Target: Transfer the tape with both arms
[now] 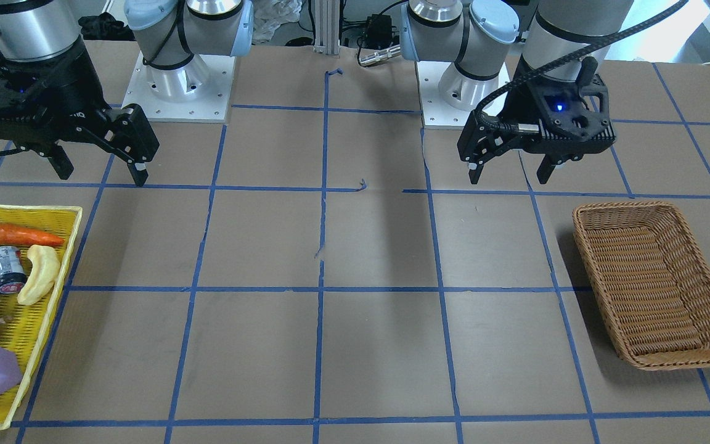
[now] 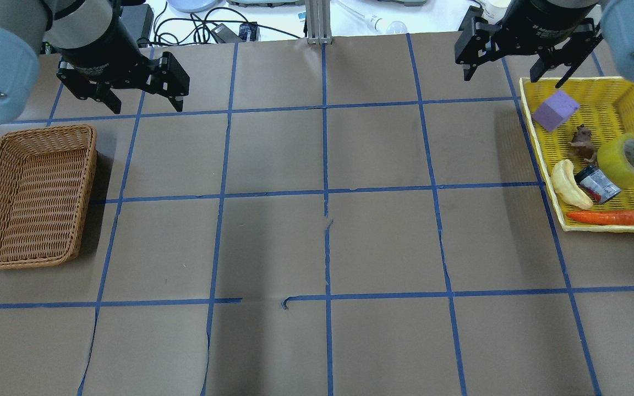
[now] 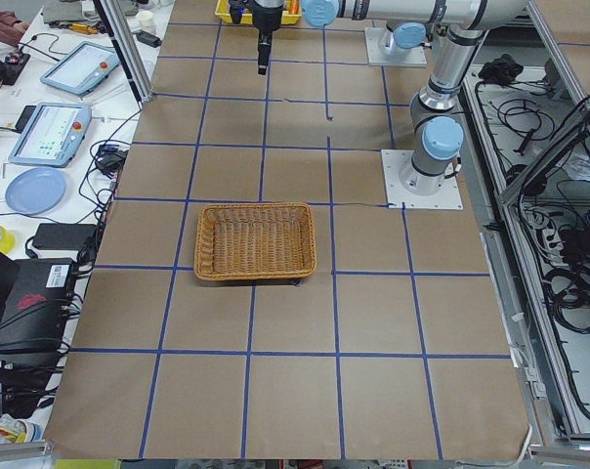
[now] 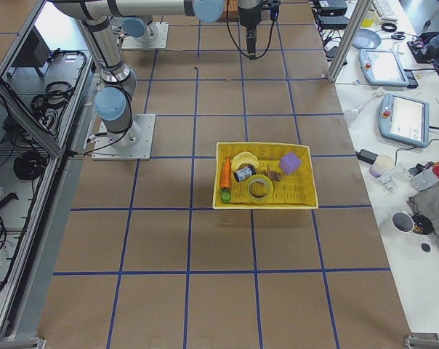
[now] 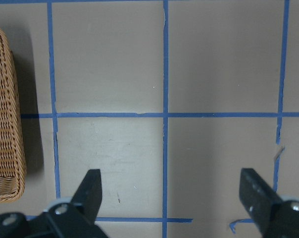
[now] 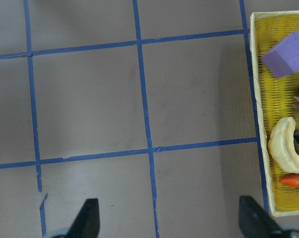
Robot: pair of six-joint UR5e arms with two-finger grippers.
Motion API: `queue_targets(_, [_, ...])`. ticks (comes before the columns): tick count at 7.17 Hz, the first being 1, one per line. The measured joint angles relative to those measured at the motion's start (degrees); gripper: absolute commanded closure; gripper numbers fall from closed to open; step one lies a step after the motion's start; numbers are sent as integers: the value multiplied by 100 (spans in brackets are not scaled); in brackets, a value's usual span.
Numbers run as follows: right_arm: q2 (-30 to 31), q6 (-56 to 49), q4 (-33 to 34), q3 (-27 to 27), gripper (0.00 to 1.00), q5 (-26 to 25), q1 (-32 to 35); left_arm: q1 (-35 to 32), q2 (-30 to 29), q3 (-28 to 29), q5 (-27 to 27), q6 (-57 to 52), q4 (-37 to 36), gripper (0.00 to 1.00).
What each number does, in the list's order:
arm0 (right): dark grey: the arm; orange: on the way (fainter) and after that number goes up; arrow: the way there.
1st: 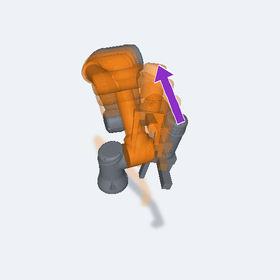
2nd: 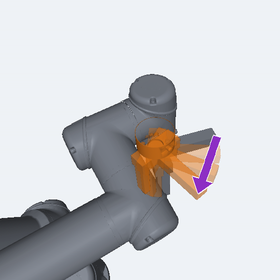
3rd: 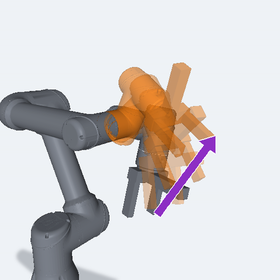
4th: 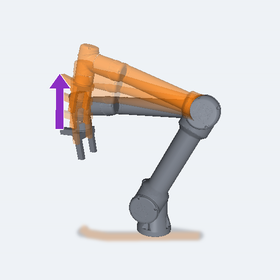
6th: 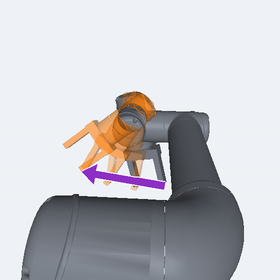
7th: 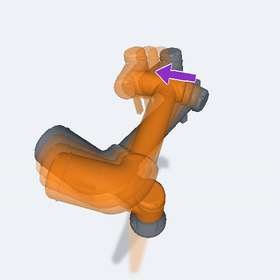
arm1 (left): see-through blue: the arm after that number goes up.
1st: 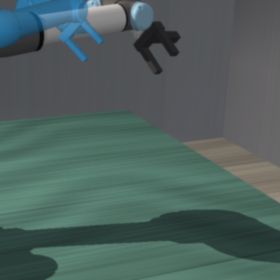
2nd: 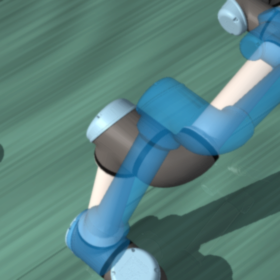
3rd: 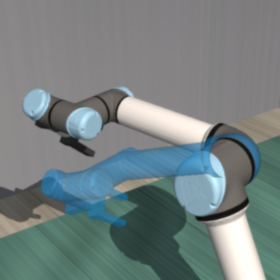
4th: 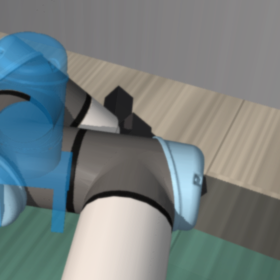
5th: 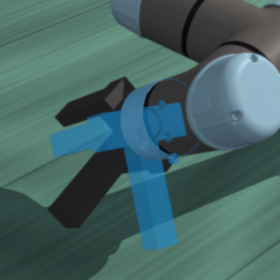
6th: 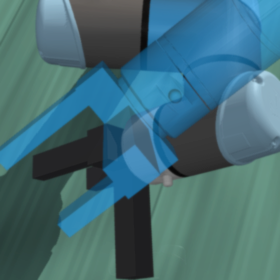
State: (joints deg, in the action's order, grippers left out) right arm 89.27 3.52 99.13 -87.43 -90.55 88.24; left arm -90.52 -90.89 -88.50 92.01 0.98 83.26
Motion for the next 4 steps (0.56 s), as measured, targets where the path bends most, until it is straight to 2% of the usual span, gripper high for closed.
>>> queue_targets(4, [2,-1,-20,-2,0,-7,0,9,22,-54,-6,-1,4,0])
